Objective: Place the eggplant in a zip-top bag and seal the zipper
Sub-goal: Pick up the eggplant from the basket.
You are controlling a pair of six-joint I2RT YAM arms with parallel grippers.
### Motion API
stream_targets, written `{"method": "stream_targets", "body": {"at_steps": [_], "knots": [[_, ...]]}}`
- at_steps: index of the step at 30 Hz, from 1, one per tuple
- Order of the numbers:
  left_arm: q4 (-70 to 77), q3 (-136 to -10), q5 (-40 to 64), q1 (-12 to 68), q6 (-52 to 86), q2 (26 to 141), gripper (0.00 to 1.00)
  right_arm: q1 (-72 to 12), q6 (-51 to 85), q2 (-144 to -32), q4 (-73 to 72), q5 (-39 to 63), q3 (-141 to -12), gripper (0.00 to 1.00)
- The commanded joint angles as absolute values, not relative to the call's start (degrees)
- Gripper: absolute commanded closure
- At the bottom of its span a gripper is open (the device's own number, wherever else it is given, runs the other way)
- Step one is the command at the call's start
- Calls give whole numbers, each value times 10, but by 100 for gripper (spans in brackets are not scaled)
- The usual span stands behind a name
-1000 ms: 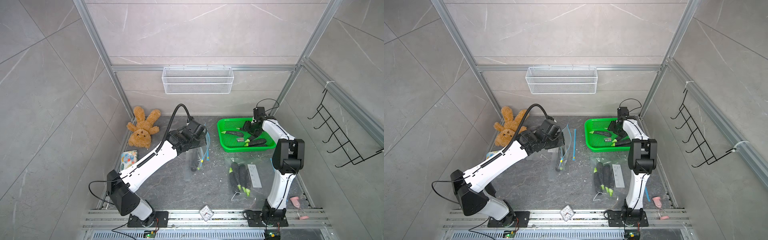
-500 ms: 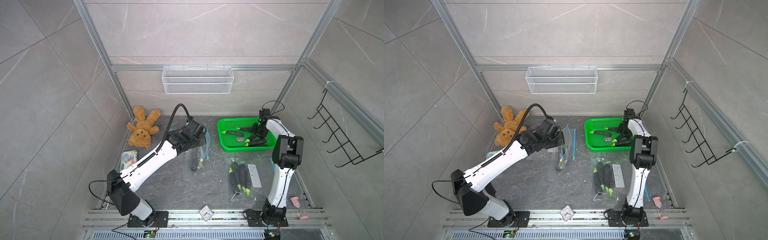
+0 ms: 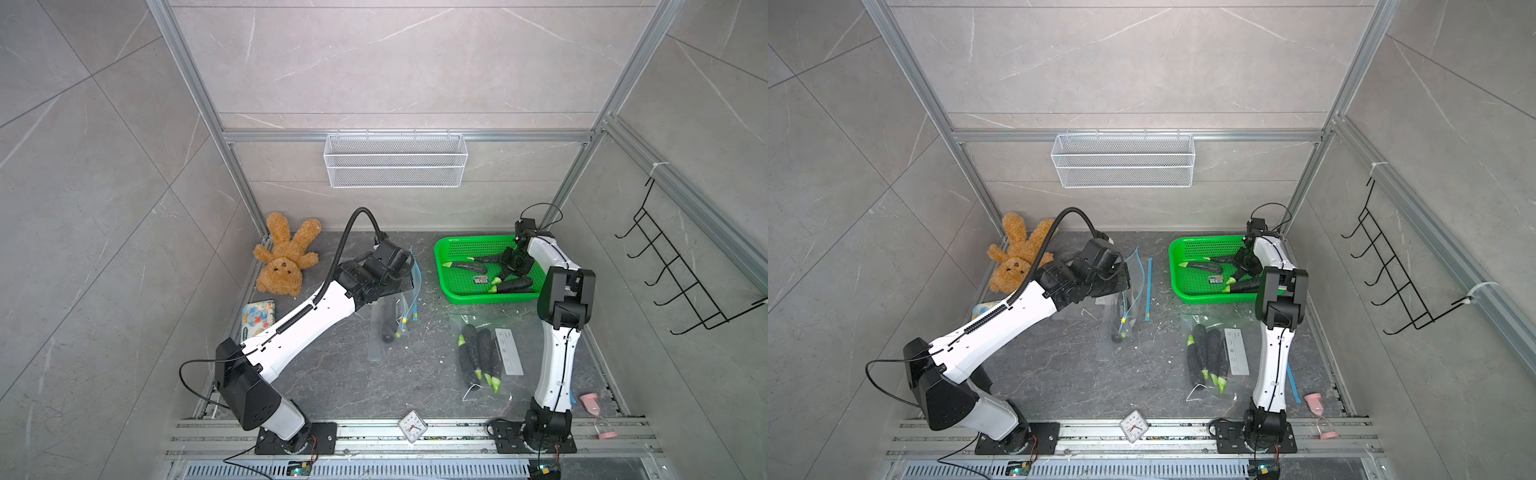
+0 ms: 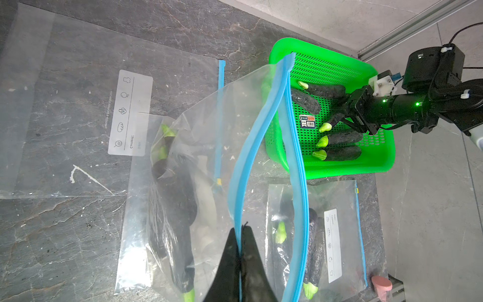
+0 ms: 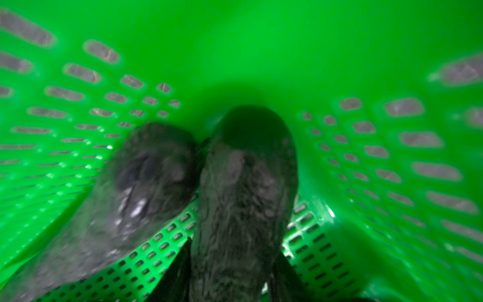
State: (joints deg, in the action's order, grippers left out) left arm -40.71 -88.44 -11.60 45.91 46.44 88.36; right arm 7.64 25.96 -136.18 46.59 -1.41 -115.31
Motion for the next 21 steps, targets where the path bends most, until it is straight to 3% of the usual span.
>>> {"method": "stream_targets", "body": {"at_steps": [1,3,21], "knots": [[-399,-894,-113,454,454,882,100,79,257,-1338,458,-11,-1119,69],[-398,-895,-109,454,451,882,100,79,257,-1308,434,-11,-1088,74],[-401,-921,-77,450,428,886,100,46,221,-924,355,81,-857,78]]}}
